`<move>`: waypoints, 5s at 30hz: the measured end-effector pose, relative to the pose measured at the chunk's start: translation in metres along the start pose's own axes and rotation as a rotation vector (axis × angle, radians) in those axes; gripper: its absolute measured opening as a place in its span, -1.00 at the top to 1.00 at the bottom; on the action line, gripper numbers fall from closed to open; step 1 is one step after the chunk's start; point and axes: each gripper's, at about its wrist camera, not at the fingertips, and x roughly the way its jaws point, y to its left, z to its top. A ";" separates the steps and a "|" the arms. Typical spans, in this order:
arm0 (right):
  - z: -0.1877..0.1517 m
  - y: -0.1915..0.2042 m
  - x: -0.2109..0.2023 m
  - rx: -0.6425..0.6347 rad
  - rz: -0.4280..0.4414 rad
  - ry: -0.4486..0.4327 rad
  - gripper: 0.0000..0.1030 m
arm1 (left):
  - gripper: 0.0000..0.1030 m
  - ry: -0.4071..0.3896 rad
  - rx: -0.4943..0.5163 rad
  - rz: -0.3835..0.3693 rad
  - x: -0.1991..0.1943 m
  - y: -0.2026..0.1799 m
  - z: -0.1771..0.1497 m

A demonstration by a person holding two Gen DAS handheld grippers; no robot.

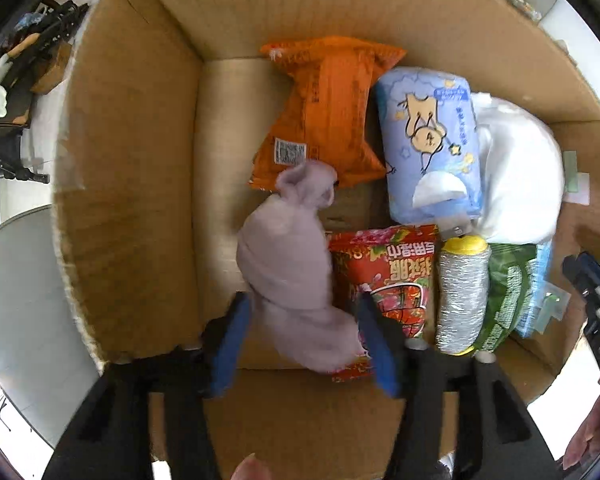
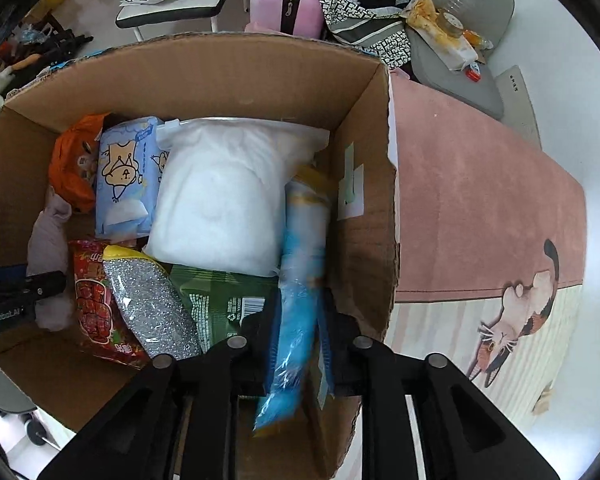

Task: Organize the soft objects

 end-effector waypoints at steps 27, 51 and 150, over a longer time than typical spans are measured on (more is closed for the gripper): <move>-0.069 -0.005 -0.056 0.038 0.158 -0.072 -1.00 | -0.99 -0.306 -0.009 0.042 -0.093 -0.032 -0.093; -0.146 -0.036 -0.194 0.048 0.142 -0.335 -1.00 | -0.99 -0.550 0.007 0.071 -0.200 -0.058 -0.185; -0.296 -0.089 -0.379 0.096 0.082 -0.686 -1.00 | -0.99 -0.829 0.029 0.051 -0.312 -0.091 -0.331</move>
